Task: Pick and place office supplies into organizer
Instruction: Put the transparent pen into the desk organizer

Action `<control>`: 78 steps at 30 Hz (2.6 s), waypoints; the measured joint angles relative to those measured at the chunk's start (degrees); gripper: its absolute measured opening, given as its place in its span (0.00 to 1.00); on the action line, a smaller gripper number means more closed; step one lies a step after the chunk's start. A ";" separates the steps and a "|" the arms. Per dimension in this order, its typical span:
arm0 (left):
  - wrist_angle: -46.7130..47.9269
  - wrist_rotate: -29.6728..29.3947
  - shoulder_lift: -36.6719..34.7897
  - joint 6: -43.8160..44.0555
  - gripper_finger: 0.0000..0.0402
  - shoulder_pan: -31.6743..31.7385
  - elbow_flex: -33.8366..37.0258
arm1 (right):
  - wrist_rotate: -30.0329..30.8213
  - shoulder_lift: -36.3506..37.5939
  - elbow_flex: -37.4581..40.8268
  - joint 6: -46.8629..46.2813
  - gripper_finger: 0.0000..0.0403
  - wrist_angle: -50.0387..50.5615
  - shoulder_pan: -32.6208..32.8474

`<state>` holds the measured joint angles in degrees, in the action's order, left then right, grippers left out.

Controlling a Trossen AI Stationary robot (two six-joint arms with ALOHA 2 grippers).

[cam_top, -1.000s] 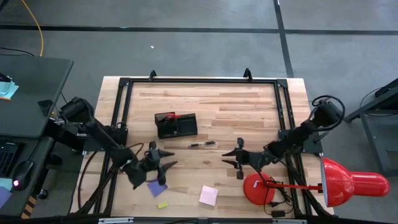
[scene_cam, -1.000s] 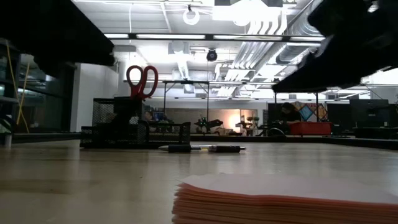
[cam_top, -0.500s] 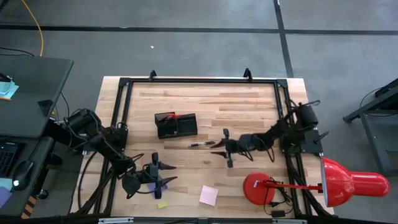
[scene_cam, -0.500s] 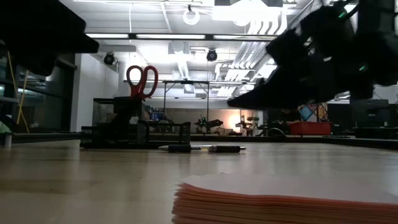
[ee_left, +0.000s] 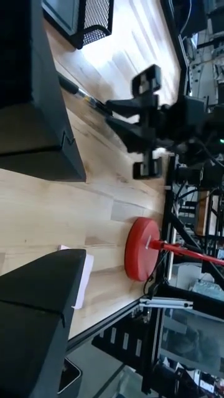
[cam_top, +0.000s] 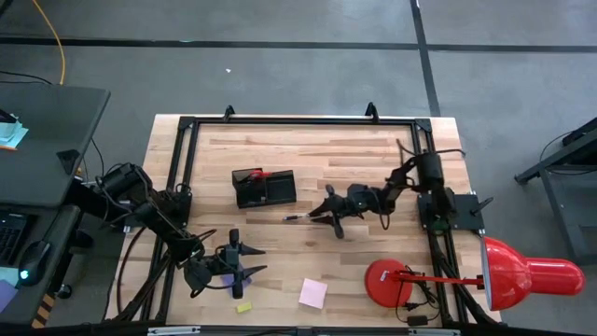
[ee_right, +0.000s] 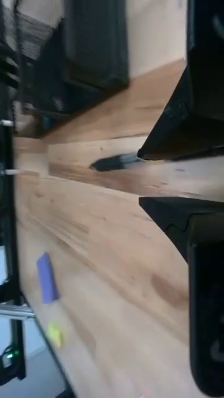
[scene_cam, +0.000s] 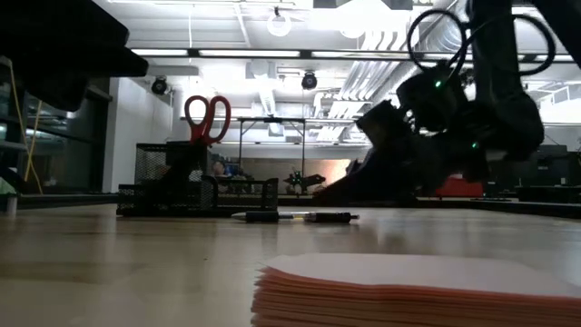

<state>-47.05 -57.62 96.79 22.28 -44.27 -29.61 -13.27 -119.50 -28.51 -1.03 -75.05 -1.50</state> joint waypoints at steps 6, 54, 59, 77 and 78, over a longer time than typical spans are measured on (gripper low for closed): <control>0.00 0.23 0.00 0.25 0.44 0.00 0.00 | -0.47 -5.21 -3.25 1.02 0.25 -3.80 0.01; 0.02 2.34 -0.04 0.04 0.44 3.20 -1.40 | 15.16 11.84 -1.90 2.42 0.06 25.39 10.69; 2.21 14.26 -0.04 0.37 0.44 8.29 -3.14 | 17.28 19.49 -1.95 3.00 0.06 33.29 14.84; 36.87 38.98 -0.79 7.14 0.44 25.75 -18.59 | 28.81 32.50 -2.12 -1.98 0.06 52.22 28.13; 39.95 39.47 -0.76 7.91 0.44 26.47 -19.54 | 29.54 32.50 -2.12 -2.56 0.06 52.58 28.50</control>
<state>-7.10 -18.15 96.03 30.19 -17.80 -49.15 16.27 -87.00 -30.63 -3.60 -22.47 27.00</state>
